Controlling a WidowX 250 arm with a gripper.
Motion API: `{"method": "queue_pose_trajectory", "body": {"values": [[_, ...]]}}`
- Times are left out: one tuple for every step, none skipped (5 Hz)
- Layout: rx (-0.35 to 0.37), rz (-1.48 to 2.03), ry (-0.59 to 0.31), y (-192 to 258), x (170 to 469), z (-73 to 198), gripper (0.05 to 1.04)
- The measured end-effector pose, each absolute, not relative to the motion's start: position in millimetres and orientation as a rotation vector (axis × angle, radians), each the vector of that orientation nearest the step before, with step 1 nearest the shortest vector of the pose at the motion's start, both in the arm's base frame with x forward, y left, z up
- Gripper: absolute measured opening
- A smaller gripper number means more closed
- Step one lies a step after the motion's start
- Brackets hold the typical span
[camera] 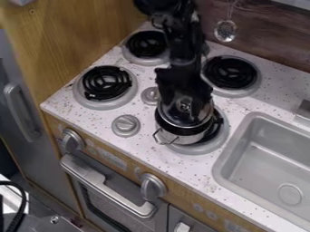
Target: Took the silver lid and placed on top of silver pot on the left bottom burner
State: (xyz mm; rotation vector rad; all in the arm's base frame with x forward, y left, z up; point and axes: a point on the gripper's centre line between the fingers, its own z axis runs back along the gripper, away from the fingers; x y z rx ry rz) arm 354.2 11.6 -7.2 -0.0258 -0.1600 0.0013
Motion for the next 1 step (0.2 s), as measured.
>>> {"method": "queue_pose_trajectory", "body": {"values": [[-0.018,-0.002,-0.204,12.4,353.7,24.2,1.000]]}}
